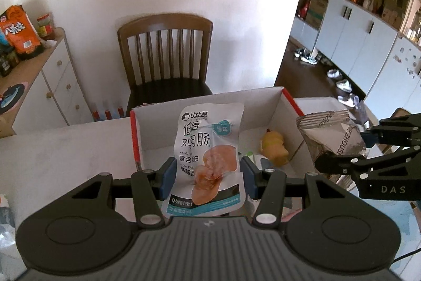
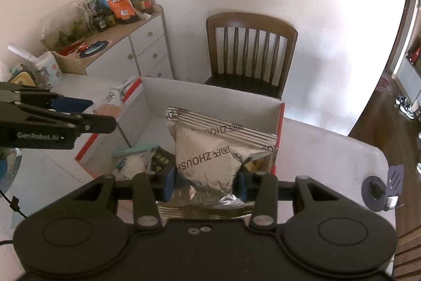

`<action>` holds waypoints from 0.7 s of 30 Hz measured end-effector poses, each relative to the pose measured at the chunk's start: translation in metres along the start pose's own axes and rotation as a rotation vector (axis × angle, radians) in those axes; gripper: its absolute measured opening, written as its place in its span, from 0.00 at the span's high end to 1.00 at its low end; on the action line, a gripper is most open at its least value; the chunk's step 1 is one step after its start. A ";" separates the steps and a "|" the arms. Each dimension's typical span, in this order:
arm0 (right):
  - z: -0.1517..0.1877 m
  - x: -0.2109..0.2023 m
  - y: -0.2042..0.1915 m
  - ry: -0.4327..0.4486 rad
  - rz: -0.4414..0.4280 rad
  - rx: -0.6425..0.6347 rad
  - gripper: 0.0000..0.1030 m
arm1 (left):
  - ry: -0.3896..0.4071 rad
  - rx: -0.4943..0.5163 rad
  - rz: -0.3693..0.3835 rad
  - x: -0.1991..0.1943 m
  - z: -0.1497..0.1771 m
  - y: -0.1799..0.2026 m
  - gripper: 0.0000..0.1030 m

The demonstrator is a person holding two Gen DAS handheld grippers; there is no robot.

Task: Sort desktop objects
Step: 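Carry the sausage packet and foil bag over the red box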

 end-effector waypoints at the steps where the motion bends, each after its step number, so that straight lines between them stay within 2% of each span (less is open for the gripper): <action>1: 0.000 0.003 0.001 -0.004 0.001 0.002 0.57 | -0.006 0.005 -0.004 0.005 -0.001 0.001 0.50; 6: 0.001 0.021 0.000 -0.028 0.003 0.002 0.57 | -0.015 0.064 -0.045 0.028 -0.001 0.003 0.50; 21: 0.006 0.059 -0.007 -0.073 -0.016 0.008 0.57 | -0.126 0.098 -0.099 0.085 0.003 -0.004 0.50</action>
Point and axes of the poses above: each gripper's, at about its wrist camera, not at the fingertips, and x roughly the way its jaws point, y to its right, z to its underside, the point moved 6 cm from there along x, roughly the way its jaws point, and after that the axes turned 14 degrees about -x, right-handed, at the moved point
